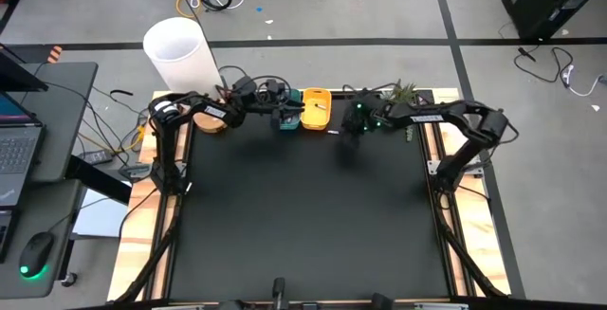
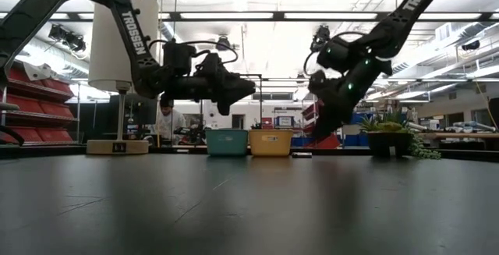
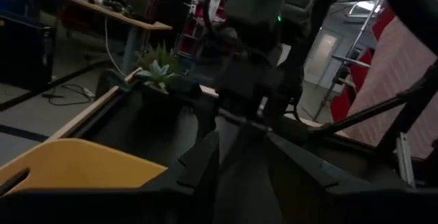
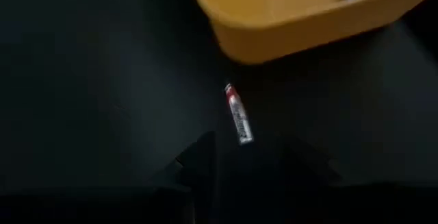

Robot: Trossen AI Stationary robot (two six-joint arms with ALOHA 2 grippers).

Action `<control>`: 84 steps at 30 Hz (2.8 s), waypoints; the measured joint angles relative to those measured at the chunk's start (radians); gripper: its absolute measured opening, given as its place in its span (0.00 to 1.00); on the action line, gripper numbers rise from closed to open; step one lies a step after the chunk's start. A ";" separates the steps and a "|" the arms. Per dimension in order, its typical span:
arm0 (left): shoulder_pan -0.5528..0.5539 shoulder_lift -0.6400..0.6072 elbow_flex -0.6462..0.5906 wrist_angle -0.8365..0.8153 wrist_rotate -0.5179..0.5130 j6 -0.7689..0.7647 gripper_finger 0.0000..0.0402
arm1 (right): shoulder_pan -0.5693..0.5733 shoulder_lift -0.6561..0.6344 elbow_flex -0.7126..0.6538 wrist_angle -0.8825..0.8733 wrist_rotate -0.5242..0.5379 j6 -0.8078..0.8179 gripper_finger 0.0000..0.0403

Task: Sort batteries
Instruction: Put the silver black battery into the yellow bin

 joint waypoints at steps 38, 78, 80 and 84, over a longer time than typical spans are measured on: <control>0.015 0.000 -0.003 0.003 0.069 0.033 0.33 | 0.064 0.060 0.241 -0.424 0.063 -0.152 0.02; -0.100 -0.060 -0.006 -0.517 -0.215 0.578 0.32 | -0.026 0.297 0.640 -0.297 0.053 -0.136 0.39; -0.120 -0.060 -0.006 -0.546 -0.280 0.603 0.32 | -0.025 0.297 0.640 -0.277 0.065 -0.136 0.39; -0.163 -0.060 -0.006 -0.561 -0.389 0.619 0.32 | -0.025 0.297 0.661 -0.268 0.103 -0.137 0.38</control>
